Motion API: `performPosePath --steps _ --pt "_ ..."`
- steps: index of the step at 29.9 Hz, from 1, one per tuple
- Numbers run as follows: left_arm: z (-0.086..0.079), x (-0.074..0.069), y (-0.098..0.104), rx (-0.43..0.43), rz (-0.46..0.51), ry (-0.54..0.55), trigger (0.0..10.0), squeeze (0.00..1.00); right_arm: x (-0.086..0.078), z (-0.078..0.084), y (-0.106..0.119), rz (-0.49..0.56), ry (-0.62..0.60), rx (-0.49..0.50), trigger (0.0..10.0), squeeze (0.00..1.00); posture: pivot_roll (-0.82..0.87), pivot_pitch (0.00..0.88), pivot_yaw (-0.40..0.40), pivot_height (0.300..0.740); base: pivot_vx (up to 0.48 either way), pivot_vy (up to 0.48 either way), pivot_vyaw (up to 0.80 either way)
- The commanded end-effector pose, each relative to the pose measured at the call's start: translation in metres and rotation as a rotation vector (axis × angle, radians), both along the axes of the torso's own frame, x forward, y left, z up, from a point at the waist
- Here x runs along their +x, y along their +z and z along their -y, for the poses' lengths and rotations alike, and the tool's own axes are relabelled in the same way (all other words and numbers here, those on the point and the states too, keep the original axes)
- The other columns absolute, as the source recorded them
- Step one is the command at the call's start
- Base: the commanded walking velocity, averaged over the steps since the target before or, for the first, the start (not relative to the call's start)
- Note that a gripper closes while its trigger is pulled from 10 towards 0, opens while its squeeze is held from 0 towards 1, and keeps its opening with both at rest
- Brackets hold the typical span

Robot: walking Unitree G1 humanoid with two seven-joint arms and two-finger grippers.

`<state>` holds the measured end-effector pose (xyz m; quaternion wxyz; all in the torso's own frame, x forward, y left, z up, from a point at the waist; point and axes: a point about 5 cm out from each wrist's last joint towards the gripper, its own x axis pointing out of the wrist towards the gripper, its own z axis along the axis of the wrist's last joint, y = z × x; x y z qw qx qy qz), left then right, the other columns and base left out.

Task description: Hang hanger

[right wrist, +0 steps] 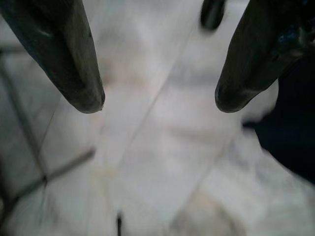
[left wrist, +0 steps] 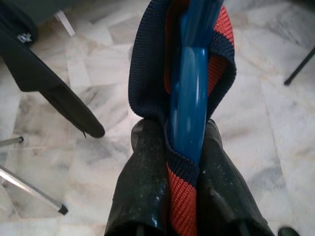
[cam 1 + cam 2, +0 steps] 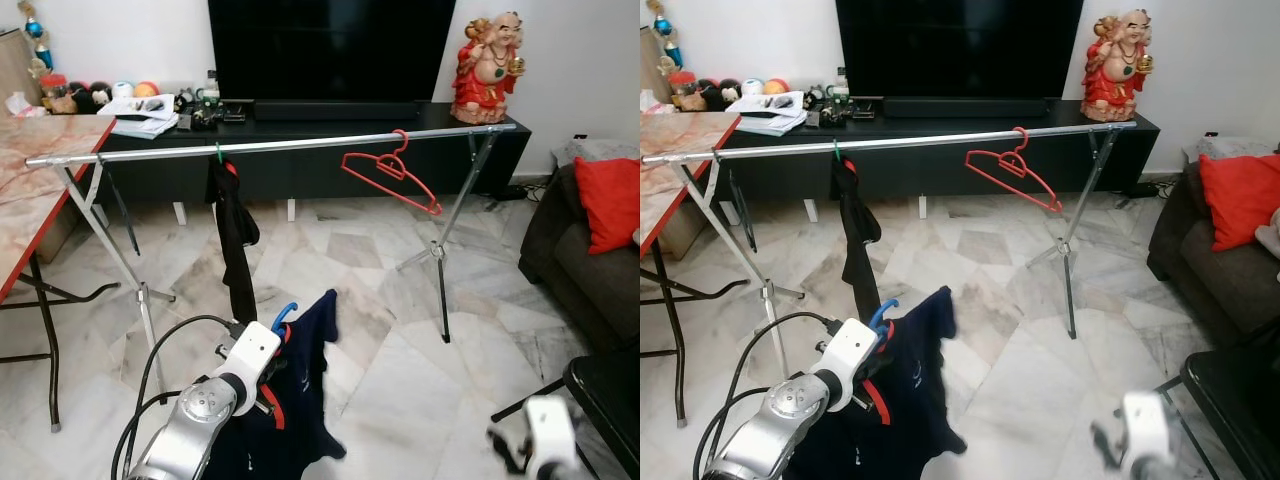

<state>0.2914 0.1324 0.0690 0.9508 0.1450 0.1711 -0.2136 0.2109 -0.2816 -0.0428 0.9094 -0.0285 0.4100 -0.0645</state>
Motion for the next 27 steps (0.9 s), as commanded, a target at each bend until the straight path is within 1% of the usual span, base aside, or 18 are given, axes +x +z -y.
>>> performPosePath --steps 1,2,4,5,6,7,8,11,15,20,27 --pt "-0.005 0.003 0.014 -0.028 0.076 0.039 10.0 0.0 -0.007 -0.001 -0.006 -0.017 -0.07 0.003 10.0 0.0 0.08 0.0 0.006 0.74 0.0 0.0 0.0" --pt "-0.007 0.002 0.014 -0.032 0.08 0.051 10.0 0.0 -0.018 -0.007 -0.014 -0.051 -0.1 0.013 10.0 0.0 0.09 0.0 0.009 0.74 0.0 0.0 0.0" --pt "-0.011 -0.001 0.013 -0.018 0.081 0.077 10.0 0.0 -0.032 -0.017 -0.026 -0.089 -0.157 0.038 10.0 0.0 0.09 0.0 0.011 0.74 0.0 0.0 0.0" --pt "-0.014 -0.004 0.009 -0.027 0.055 0.108 10.0 0.0 -0.039 -0.026 -0.032 -0.102 -0.198 0.07 10.0 0.0 0.09 0.0 0.013 0.74 0.0 0.0 0.0" --pt "-0.014 -0.005 0.008 -0.042 0.052 0.119 10.0 0.0 -0.043 -0.031 -0.036 -0.119 -0.209 0.087 10.0 0.0 0.09 0.0 0.012 0.74 0.0 0.0 0.0" --pt "-0.014 -0.006 0.009 -0.055 0.053 0.121 10.0 0.0 -0.051 -0.042 -0.042 -0.16 -0.196 0.102 10.0 0.0 0.1 0.0 0.009 0.74 0.0 0.0 0.0" --pt "-0.014 -0.006 0.009 -0.055 0.053 0.121 10.0 0.0 -0.051 -0.042 -0.042 -0.16 -0.196 0.102 10.0 0.0 0.1 0.0 0.009 0.74 0.0 0.0 0.0" --pt "-0.013 -0.006 0.009 -0.041 0.061 0.11 10.0 0.0 -0.056 -0.053 -0.047 -0.196 -0.175 0.109 10.0 0.0 0.11 0.0 0.006 0.74 0.0 0.0 0.0" --pt "-0.012 -0.007 0.01 -0.042 0.06 0.118 10.0 0.0 -0.056 -0.061 -0.049 -0.199 -0.181 0.122 10.0 0.0 0.11 0.0 0.007 0.74 0.065 0.0 0.0" --pt "-0.01 -0.01 0.008 -0.036 0.048 0.107 10.0 0.0 -0.057 -0.065 -0.051 -0.219 -0.152 0.12 10.0 0.0 0.1 0.0 0.006 0.74 0.275 0.0 0.0" --pt "-0.009 -0.011 0.008 -0.034 0.046 0.102 10.0 0.0 -0.059 -0.067 -0.052 -0.227 -0.156 0.12 10.0 0.0 0.1 0.0 0.006 0.74 0.312 0.0 0.0"
